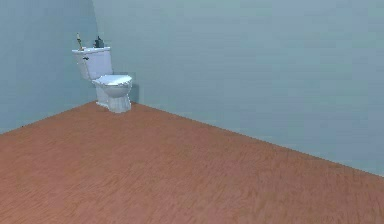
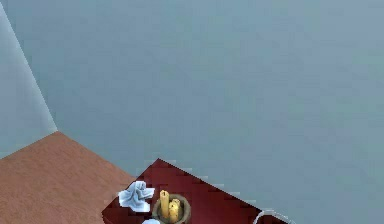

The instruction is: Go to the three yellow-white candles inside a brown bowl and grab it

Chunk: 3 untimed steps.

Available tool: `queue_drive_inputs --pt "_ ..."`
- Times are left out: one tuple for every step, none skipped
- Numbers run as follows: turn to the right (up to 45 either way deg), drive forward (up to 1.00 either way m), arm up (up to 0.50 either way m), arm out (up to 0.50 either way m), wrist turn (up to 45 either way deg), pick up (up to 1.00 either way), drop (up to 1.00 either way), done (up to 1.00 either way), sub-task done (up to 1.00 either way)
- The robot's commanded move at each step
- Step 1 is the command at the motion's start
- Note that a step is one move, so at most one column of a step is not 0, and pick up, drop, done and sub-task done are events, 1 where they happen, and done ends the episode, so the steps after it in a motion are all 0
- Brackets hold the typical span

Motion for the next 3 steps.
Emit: queue_drive_inputs --pt "0.0 0.0 0.0 0.0 0.0 1.0 0.0 0.0 0.0" --pt "0.0 0.0 0.1 0.0 0.0 0.0 0.0 0.0 0.0" --pt "0.0 0.0 0.0 0.0 0.0 0.0 0.0 1.0 0.0"
